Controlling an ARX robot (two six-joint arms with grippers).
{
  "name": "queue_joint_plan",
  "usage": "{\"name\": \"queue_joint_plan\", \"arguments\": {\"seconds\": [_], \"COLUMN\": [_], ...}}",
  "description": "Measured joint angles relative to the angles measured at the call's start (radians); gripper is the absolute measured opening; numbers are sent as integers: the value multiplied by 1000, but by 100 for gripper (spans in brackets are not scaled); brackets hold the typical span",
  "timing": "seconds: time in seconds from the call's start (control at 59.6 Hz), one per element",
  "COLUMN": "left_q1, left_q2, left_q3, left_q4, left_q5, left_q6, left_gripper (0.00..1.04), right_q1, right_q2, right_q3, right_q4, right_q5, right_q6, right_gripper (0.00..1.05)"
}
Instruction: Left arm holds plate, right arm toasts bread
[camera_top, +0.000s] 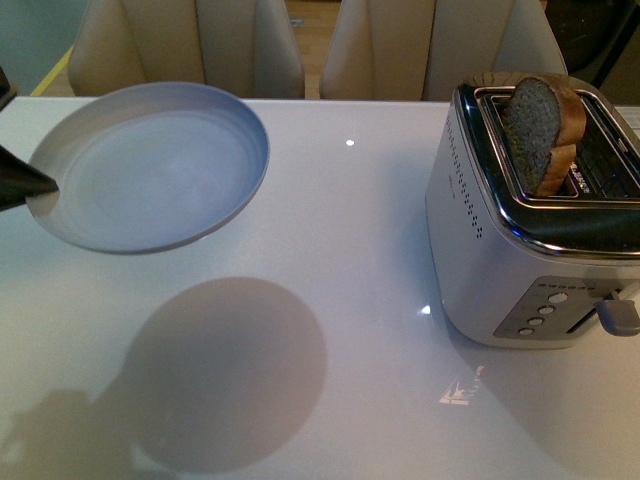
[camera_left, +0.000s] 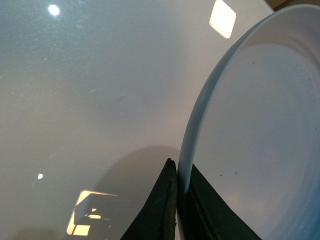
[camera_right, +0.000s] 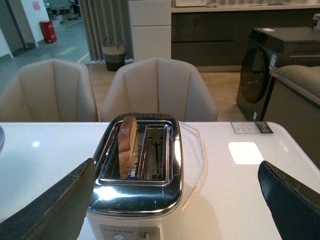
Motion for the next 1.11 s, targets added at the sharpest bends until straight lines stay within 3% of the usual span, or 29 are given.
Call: {"name": "queue_joint_plan", "arguments": {"seconds": [0.352, 1.107], "left_q1": [134, 303], "left_q2": [253, 554], "left_q3": [97, 309], "left_q4": [67, 80], "left_q5": [51, 116], "left_q6": [182, 368], "left_gripper": [3, 3], "right_q1": [0, 0], "right_q2": [0, 0], "right_q3": [0, 0], "right_q4": [0, 0], "right_q5": [0, 0], "right_q6": [0, 0], "right_gripper": [96, 96]}}
